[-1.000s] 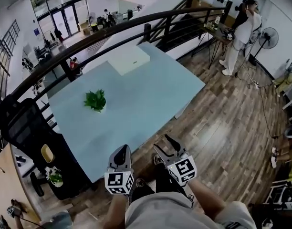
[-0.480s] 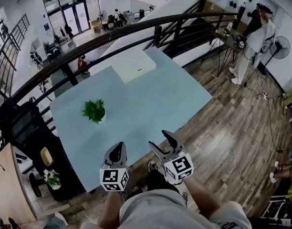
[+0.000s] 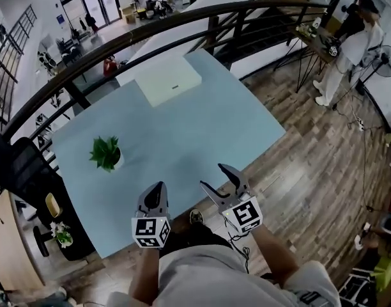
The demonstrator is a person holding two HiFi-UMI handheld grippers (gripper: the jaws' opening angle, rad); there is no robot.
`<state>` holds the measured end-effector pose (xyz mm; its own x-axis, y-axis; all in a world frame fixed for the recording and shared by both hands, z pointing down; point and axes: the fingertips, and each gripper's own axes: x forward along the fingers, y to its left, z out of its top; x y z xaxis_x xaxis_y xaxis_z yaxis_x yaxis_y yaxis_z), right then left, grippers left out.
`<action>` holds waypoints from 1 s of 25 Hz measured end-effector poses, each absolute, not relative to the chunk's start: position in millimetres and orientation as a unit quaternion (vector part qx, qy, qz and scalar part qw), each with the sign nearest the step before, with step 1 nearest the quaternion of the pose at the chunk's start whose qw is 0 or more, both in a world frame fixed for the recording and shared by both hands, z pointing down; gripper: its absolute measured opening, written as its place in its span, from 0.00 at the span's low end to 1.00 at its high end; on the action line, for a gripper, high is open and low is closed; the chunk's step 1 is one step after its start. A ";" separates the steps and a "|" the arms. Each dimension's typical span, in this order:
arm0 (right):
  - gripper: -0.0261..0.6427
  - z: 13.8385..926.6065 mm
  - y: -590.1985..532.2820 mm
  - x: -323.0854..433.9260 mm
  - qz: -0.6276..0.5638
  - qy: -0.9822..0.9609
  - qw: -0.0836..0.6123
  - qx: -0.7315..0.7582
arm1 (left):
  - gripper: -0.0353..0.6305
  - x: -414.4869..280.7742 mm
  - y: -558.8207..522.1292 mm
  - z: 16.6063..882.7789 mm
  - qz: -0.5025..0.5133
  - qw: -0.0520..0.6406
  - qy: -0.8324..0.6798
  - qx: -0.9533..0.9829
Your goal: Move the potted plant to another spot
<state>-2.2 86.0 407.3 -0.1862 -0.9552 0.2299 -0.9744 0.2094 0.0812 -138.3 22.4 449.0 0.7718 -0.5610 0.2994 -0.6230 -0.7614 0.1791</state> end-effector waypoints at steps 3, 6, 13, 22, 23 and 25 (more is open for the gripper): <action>0.49 433.8 72.9 -0.7 0.061 -0.786 0.116 0.604 | 0.07 -146.7 16.9 465.7 0.132 0.149 -0.343 0.918; 0.50 446.5 54.8 -14.9 0.070 -0.806 0.107 0.577 | 0.07 -165.9 4.0 483.2 0.151 0.163 -0.370 0.902; 0.54 483.9 11.9 -53.5 0.102 -0.833 0.123 0.529 | 0.07 -208.6 -27.8 515.3 0.161 0.192 -0.418 0.873; 0.57 515.5 -46.3 -112.7 0.121 -0.857 0.148 0.479 | 0.07 -291.0 -76.9 550.8 0.172 0.223 -0.470 0.837; 0.58 518.5 -53.6 -119.4 0.121 -0.859 0.150 0.474 | 0.07 -296.8 -82.2 553.5 0.173 0.225 -0.470 0.836; 0.59 525.2 -69.7 -133.5 0.126 -0.863 0.152 0.465 | 0.07 -306.6 -93.4 559.8 0.175 0.229 -0.472 0.833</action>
